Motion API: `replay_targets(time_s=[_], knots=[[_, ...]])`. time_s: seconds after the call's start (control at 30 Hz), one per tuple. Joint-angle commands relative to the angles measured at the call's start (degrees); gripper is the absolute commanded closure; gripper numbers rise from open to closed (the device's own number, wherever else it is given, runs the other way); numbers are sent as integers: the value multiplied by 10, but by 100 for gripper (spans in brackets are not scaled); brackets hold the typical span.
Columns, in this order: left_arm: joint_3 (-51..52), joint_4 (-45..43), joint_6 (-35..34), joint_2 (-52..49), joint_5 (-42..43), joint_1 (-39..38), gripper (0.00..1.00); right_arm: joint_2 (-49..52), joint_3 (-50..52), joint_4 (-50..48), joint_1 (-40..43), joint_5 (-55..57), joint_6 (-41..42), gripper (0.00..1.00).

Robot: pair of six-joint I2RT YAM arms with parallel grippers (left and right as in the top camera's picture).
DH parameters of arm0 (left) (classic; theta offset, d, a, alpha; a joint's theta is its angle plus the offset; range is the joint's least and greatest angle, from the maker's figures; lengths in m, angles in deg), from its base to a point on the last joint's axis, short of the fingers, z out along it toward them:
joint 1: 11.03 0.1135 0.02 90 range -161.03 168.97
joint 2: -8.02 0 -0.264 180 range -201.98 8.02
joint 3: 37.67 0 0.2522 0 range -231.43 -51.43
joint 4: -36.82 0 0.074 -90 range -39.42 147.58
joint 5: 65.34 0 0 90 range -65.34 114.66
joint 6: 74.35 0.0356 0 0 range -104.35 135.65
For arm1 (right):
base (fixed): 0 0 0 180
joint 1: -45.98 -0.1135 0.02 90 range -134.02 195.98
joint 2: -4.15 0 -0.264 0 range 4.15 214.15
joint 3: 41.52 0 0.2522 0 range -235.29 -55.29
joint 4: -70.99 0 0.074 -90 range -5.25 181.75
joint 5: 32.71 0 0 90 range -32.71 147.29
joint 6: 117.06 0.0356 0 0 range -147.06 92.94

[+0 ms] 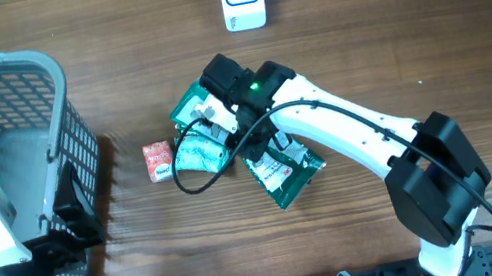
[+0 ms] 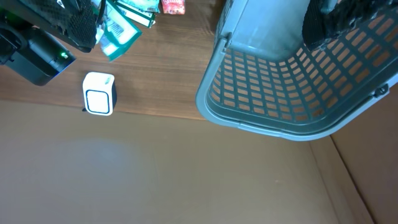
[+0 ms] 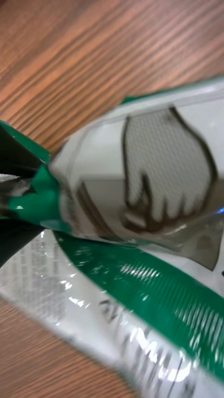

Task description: Scan the item barcode

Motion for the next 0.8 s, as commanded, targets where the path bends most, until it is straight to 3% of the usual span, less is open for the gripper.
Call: replay_targets(time_s=[0.0,0.13,0.17,0.27,0.3,0.4,0.5,0.77], knots=[[0,-1,-5,1,-3,2,0,7,1,-4,-16,-42,-27,77],[0,-2,-5,1,-3,2,0,7,1,-6,-33,-41,-36,75],[0,-1,-5,1,-3,2,0,7,1,-9,-34,-42,-34,60],[0,-1,-5,1,-3,2,0,7,-9,-10,-33,-40,41,40],[0,-2,-5,1,-3,2,0,5,-13,-10,-29,-39,59,0],[0,-1,-5,1,-3,2,0,7,-10,-6,-24,38,65,0],[0,-1,-5,1,-3,2,0,7,10,-14,-67,205,100,0],[0,-2,-5,1,-3,2,0,18,64,-41,-120,274,181,0]])
